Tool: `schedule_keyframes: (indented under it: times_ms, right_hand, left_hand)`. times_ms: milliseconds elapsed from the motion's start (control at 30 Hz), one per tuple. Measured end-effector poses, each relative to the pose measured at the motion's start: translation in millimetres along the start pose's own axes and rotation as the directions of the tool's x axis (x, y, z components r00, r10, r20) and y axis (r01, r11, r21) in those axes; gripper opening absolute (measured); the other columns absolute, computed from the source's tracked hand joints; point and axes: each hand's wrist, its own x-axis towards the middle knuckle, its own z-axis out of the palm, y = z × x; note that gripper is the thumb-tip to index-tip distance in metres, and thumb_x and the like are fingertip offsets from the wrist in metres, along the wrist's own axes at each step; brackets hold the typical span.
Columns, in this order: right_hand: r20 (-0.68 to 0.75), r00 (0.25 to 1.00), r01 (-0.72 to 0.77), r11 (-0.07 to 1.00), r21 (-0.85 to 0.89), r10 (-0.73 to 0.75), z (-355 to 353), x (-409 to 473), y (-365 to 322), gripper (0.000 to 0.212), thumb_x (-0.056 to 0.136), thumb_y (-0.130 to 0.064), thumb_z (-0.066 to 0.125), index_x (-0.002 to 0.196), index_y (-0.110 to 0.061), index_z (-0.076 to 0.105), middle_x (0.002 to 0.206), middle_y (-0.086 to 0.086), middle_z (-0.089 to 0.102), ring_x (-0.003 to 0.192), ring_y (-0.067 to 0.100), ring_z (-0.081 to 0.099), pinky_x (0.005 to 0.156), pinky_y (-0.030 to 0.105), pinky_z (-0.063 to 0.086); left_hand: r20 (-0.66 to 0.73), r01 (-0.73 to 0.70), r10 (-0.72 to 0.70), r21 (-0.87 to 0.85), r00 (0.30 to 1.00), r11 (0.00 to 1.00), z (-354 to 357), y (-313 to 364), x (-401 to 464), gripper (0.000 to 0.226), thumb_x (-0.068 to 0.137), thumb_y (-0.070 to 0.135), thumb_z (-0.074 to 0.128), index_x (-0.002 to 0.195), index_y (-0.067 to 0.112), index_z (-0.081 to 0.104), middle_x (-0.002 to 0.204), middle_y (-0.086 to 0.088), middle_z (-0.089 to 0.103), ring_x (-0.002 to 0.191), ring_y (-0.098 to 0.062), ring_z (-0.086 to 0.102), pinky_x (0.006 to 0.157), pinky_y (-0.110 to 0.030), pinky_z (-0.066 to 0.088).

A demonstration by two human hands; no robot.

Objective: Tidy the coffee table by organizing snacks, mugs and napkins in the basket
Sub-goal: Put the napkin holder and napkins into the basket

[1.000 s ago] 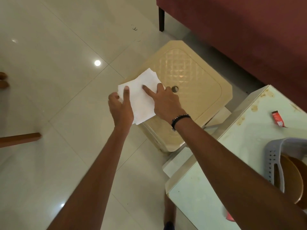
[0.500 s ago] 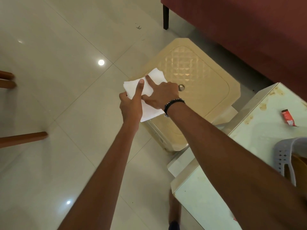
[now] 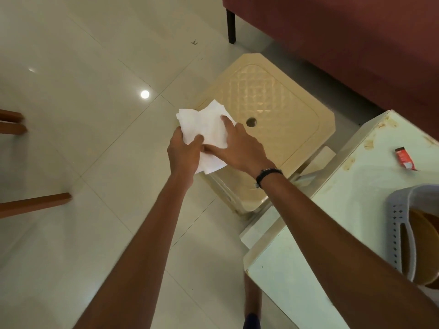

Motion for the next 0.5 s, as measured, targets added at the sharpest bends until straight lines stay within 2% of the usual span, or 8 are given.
schedule_keyframes:
  times_ms: [100, 167, 233, 300, 367, 500]
  right_hand:
    - [-0.075, 0.995, -0.030, 0.909, 0.416, 0.067, -11.3, -27.4, 24.5, 0.076, 0.078, -0.062, 0.060, 0.140, -0.026, 0.033, 0.121, -0.001, 0.047, 0.108, 0.017, 0.054, 0.088, 0.032, 0.049]
    - [-0.108, 0.980, -0.067, 0.787, 0.614, 0.167, -24.7, -46.1, 42.5, 0.075, 0.078, -0.058, 0.064, 0.139, -0.025, 0.036, 0.125, -0.002, 0.046, 0.111, 0.015, 0.052, 0.093, 0.033, 0.050]
    - [-0.017, 0.973, -0.137, 0.634, 0.761, 0.231, -45.0, -67.4, 59.7, 0.076, 0.077, -0.058, 0.065, 0.140, -0.027, 0.036, 0.134, -0.006, 0.048, 0.116, 0.015, 0.052, 0.097, 0.035, 0.050]
    - [0.108, 0.981, -0.176, 0.493, 0.852, 0.164, -67.7, -90.7, 78.7, 0.064, 0.078, -0.057, 0.065, 0.133, -0.032, 0.046, 0.129, -0.010, 0.059, 0.116, 0.016, 0.058, 0.098, 0.037, 0.050]
    - [0.152, 0.985, -0.173, 0.387, 0.906, 0.083, -86.6, -115.0, 97.8, 0.049, 0.081, -0.049, 0.066, 0.125, -0.028, 0.058, 0.122, -0.007, 0.067, 0.114, 0.018, 0.062, 0.099, 0.039, 0.049]
    - [0.107, 0.977, -0.153, 0.257, 0.954, 0.182, -113.1, -165.7, 132.6, 0.037, 0.087, -0.035, 0.064, 0.120, -0.020, 0.062, 0.117, -0.003, 0.070, 0.111, 0.020, 0.064, 0.102, 0.046, 0.047]
  left_hand:
    - [0.102, 0.001, 0.007, -0.071, 0.995, 0.997, 1.1, 10.9, -18.3, 0.035, 0.081, 0.014, 0.059, 0.116, 0.019, 0.058, 0.103, 0.002, 0.066, 0.094, -0.017, 0.063, 0.076, -0.031, 0.053]
    - [0.210, 0.055, -0.025, -0.136, 0.977, 0.989, 5.8, 22.0, -32.8, 0.028, 0.083, 0.011, 0.057, 0.110, 0.019, 0.060, 0.097, 0.003, 0.067, 0.090, -0.017, 0.064, 0.072, -0.031, 0.056]
    - [0.337, 0.120, -0.058, -0.169, 0.940, 0.978, 14.1, 34.8, -51.4, 0.024, 0.082, 0.010, 0.057, 0.103, 0.019, 0.062, 0.092, 0.002, 0.068, 0.085, -0.018, 0.065, 0.063, -0.027, 0.057]
    - [0.456, 0.172, -0.076, -0.174, 0.887, 0.970, 27.5, 45.4, -72.4, 0.030, 0.074, 0.015, 0.059, 0.103, 0.018, 0.063, 0.093, -0.001, 0.070, 0.086, -0.021, 0.067, 0.061, -0.028, 0.057]
    - [0.529, 0.232, -0.111, -0.169, 0.842, 0.958, 45.4, 52.9, -94.6, 0.033, 0.070, 0.019, 0.059, 0.102, 0.020, 0.064, 0.095, -0.002, 0.071, 0.088, -0.022, 0.067, 0.065, -0.031, 0.056]
    - [0.628, 0.393, -0.180, -0.219, 0.757, 0.893, 88.0, 60.2, -147.6, 0.021, 0.080, 0.015, 0.057, 0.100, 0.020, 0.063, 0.092, -0.002, 0.071, 0.089, -0.022, 0.066, 0.077, -0.037, 0.055]
